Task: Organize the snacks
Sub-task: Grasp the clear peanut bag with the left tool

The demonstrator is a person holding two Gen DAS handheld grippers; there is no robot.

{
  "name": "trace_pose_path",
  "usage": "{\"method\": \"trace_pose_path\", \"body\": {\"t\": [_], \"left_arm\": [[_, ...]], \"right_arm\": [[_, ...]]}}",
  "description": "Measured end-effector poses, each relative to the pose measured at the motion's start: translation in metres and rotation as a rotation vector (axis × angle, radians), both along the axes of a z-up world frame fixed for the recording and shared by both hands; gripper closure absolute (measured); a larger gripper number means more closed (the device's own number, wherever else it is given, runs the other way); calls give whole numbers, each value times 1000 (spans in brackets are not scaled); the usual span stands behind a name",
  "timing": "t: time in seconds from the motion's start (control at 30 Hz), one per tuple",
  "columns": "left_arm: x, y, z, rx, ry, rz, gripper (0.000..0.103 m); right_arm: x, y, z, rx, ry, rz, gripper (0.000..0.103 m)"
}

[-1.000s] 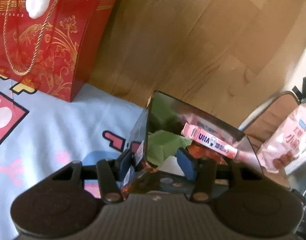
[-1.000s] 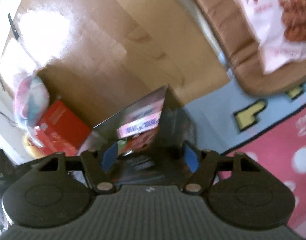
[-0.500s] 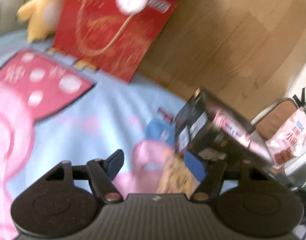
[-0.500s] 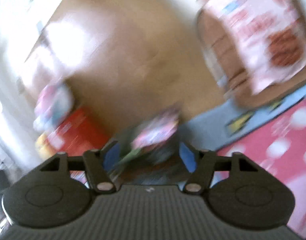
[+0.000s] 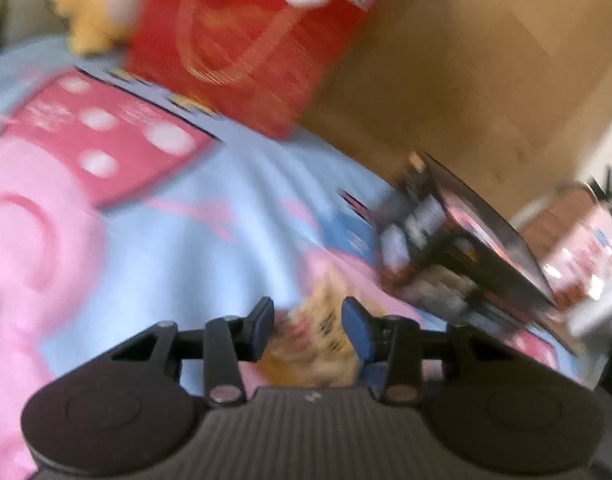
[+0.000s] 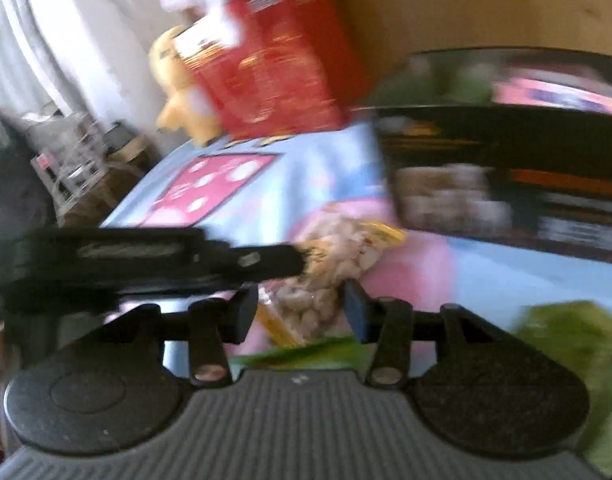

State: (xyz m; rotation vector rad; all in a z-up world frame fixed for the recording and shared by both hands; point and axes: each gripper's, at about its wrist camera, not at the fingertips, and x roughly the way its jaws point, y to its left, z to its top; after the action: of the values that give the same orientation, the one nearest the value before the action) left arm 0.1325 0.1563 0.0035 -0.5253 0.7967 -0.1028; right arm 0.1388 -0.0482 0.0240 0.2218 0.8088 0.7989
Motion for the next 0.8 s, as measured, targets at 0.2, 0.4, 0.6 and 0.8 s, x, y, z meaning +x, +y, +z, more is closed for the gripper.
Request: {"method": "trace_pose_path", "body": {"t": [0.2, 0.4, 0.6, 0.8], "left_arm": [[-26, 37, 16, -10, -43, 113, 59], [-42, 29, 8, -24, 7, 81, 54], [-51, 14, -1, 8, 15, 78, 68], [-49, -1, -1, 20, 21, 40, 83]], "right_arm": [[-17, 8, 23, 24, -153, 95, 53], [3, -15, 13, -36, -144, -33, 37], [-1, 13, -6, -126, -125, 69, 32], [-22, 21, -5, -187, -204, 113, 53]]}}
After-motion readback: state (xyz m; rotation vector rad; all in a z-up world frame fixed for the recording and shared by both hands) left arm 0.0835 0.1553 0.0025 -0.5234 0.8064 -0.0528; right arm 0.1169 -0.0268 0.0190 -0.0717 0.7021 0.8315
